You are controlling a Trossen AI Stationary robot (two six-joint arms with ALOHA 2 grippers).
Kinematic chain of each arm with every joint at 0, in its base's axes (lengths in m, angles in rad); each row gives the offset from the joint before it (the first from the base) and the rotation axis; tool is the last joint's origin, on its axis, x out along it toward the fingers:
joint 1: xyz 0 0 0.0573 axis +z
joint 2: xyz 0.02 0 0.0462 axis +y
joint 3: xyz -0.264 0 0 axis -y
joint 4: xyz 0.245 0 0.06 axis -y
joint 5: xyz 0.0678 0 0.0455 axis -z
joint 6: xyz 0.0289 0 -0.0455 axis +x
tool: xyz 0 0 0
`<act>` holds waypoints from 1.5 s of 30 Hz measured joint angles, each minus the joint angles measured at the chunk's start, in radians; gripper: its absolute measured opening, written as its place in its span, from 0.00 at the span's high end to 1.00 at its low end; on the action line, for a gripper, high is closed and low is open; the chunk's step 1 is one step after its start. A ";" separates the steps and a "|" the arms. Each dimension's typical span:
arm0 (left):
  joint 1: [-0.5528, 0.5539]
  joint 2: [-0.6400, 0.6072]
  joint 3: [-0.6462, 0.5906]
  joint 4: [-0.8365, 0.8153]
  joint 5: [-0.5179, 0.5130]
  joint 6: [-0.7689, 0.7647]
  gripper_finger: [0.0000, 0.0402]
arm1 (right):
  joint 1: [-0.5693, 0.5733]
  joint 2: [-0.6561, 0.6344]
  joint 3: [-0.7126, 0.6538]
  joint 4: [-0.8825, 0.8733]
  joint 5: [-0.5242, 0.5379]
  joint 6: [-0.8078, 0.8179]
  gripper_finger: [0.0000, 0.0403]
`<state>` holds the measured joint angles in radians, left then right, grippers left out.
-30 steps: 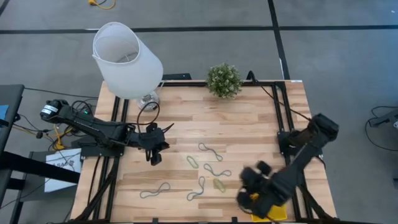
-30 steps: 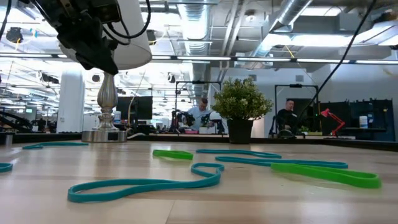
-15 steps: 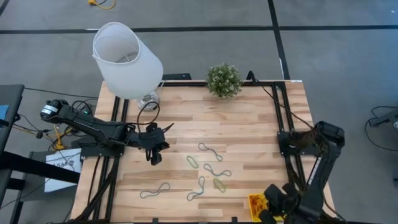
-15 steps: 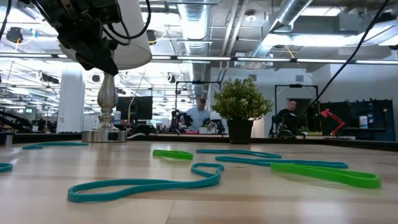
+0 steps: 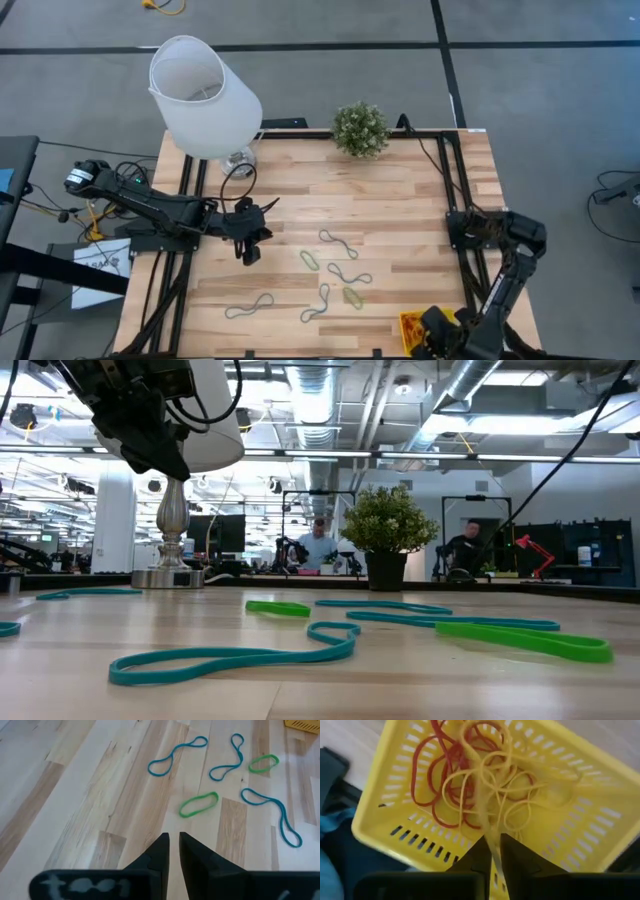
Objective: Pick and place rubber bands into bin
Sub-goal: Put the yellow rubber band into the yellow basket, then put the green rubber band into the yellow basket
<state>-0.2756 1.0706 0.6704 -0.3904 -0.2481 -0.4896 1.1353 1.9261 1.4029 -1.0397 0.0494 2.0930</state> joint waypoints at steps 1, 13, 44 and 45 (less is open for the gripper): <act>0.000 0.000 0.000 0.000 0.000 0.000 0.92 | -0.005 0.002 0.000 -0.001 0.000 -0.002 0.90; 0.000 0.000 0.000 0.000 -0.001 0.007 0.92 | -0.056 0.001 0.000 -0.002 -0.087 -0.024 0.81; 0.000 0.000 0.000 0.000 -0.002 0.008 0.92 | -0.077 0.000 0.000 0.037 -0.314 -0.160 0.57; 0.000 0.000 0.000 0.000 -0.002 0.014 0.92 | -0.072 0.000 0.000 0.027 -0.290 -0.181 0.57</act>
<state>-0.2752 1.0706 0.6701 -0.3904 -0.2504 -0.4754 1.0629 1.9263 1.4029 -1.0123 -0.2402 1.9116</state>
